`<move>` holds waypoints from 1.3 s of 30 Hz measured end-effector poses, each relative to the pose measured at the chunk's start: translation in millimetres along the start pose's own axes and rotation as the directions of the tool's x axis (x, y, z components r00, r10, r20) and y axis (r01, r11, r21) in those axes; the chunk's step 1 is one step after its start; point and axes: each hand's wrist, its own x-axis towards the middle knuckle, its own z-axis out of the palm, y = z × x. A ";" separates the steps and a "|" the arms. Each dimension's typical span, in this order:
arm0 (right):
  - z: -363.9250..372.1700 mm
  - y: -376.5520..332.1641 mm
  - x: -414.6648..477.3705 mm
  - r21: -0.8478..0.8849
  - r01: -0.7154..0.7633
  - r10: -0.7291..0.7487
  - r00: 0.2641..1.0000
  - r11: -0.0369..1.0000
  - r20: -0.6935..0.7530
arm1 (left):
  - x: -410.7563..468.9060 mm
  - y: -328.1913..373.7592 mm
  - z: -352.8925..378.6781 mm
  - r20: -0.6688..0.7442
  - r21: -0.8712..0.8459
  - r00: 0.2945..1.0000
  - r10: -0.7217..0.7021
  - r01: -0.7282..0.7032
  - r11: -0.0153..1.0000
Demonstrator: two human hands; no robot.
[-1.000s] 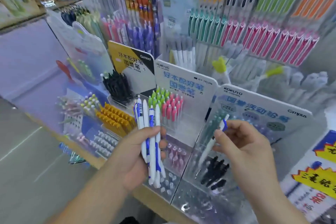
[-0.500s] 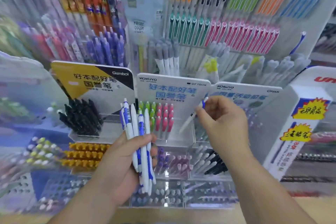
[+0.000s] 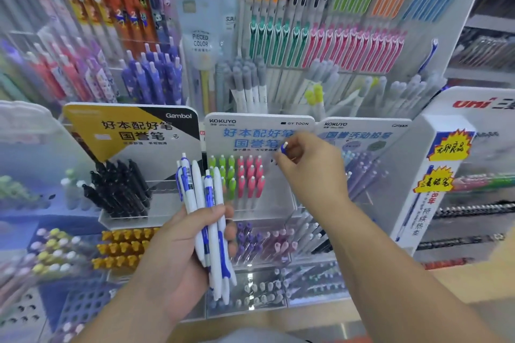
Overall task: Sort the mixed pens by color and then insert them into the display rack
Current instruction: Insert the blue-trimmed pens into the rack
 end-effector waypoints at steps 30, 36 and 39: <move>25.5 4.3 -5.0 -0.347 0.234 -0.192 0.970 0.908 0.152 | -12.7 -6.3 -5.7 -0.032 -0.026 0.999 0.002 -0.003 1.000; 30.1 10.2 -6.8 -0.358 0.287 -0.254 0.957 0.889 0.137 | -14.4 -7.3 -4.0 -0.029 -0.013 1.000 -0.008 0.008 1.000; 27.0 17.0 -12.4 -0.318 0.372 -0.359 0.928 0.872 0.102 | -14.2 -7.9 0.2 -0.024 0.004 0.999 -0.024 0.024 1.000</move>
